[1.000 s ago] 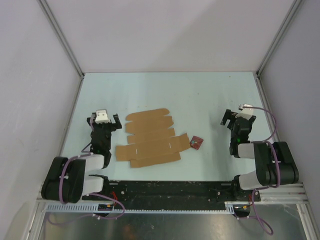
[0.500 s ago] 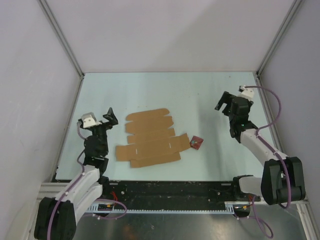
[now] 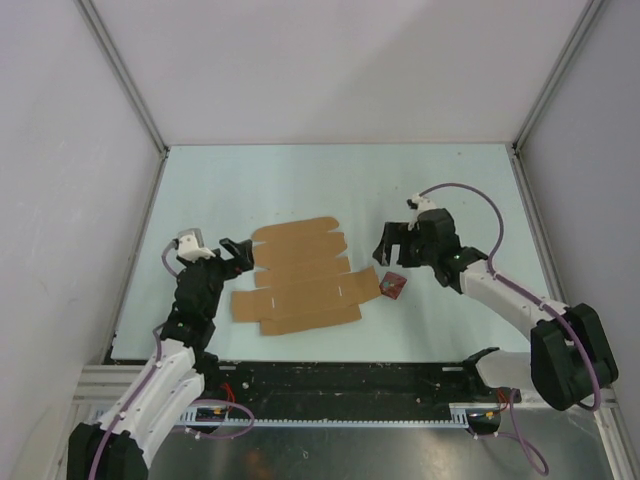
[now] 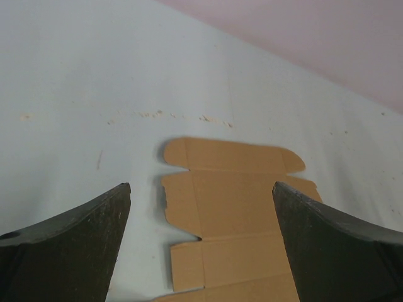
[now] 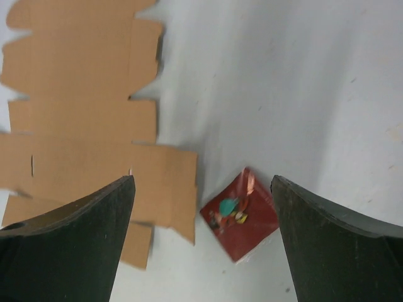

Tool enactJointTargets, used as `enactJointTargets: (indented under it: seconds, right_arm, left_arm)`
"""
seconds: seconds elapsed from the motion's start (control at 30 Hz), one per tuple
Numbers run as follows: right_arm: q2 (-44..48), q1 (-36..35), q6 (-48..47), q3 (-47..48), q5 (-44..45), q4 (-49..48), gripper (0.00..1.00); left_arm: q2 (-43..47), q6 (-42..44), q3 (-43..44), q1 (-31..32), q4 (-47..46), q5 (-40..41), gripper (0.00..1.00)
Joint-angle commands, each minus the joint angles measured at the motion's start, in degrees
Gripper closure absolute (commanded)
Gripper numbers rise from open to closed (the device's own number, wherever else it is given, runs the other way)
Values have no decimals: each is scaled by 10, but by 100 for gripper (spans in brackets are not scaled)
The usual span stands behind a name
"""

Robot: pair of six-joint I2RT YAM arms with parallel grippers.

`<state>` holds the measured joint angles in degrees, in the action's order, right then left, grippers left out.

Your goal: Fold the paper box

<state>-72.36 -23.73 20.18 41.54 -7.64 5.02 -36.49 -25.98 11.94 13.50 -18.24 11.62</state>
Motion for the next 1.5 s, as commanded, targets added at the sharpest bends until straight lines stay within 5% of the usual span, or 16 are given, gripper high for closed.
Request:
enactJointTargets:
  seconds: [0.0, 0.1, 0.33, 0.5, 0.7, 0.9, 1.1, 1.17, 1.47]
  right_arm:
    - [5, -54, 83, 13, 53, 72, 5]
    - [30, -118, 150, 5, 133, 95, 5]
    - [121, -266, 530, -78, 281, 140, 7]
    - [151, -385, 669, -101, 377, 164, 10]
    - [115, -432, 730, -121, 378, 115, 11]
    - [83, -475, 777, -131, 395, 91, 12]
    - [69, -491, 786, -158, 393, 11, 14]
    - [57, -492, 790, -157, 392, -3, 15]
    - [4, -490, 804, -159, 403, -66, 20]
  left_arm:
    - [25, -39, -7, 16, 44, -40, 0]
    - [15, -33, -3, 21, 46, -46, 0]
    - [-1, -15, 8, 27, 54, -52, 0]
    - [13, -4, -7, 38, 53, -37, 0]
    - [9, 27, -18, 74, 28, -44, 1]
    - [-112, 85, 46, 186, -4, -24, 16]
    - [-266, 81, 113, 197, -9, -57, 35]
    - [-302, 77, 132, 198, -9, -63, 35]
    - [-388, 73, 171, 198, 0, -126, 53]
